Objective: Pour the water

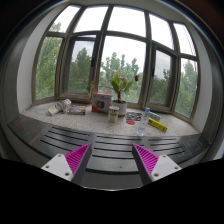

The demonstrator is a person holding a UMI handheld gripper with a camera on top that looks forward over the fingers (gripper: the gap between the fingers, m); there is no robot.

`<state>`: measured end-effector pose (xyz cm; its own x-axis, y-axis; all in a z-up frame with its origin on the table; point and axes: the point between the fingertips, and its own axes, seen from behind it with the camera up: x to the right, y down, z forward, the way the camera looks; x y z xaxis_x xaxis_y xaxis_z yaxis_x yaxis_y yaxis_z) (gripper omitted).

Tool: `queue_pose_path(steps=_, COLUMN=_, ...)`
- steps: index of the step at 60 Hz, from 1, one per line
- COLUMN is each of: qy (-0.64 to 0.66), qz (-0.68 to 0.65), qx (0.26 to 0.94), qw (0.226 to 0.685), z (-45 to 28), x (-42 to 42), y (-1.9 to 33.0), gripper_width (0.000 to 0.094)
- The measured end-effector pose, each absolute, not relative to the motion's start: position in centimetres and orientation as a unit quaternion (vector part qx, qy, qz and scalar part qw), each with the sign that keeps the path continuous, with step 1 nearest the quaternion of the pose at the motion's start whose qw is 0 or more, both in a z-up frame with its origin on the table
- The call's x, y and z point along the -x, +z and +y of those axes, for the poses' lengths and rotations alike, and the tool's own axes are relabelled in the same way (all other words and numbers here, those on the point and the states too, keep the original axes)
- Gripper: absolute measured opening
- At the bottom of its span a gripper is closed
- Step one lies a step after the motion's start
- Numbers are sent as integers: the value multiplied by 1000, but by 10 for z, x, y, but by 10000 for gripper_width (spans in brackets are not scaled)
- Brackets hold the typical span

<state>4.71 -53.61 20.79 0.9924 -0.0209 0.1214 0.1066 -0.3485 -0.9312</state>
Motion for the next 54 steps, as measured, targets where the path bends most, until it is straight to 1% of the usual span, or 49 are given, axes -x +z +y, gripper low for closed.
queue_pose_path(steps=9, qy=-68, qz=-12, qx=832, qw=550, z=-530, x=-87, y=178, gripper_width=836)
queue_pose_path(steps=18, qy=-87, qz=-5, qx=837, qw=540, z=-490, x=-156, y=130, gripper_width=836)
queue_pose_path(steps=23, qy=-91, qz=7, qx=836, qw=541, z=-457, x=-193, y=113, gripper_width=837)
queue_pose_path(steps=29, qy=-104, qz=10, qx=822, qw=560, z=-401, x=-232, y=109, gripper_width=836)
queue_pose_path(steps=38, qy=-100, qz=18, qx=804, qw=587, z=-294, x=-277, y=108, gripper_width=836)
queue_pose_path(steps=46, qy=-88, qz=25, qx=793, qw=602, z=-204, x=-305, y=104, gripper_width=835)
queue_pose_path(steps=54, qy=-77, qz=18, qx=786, qw=614, z=-132, x=-316, y=96, gripper_width=798)
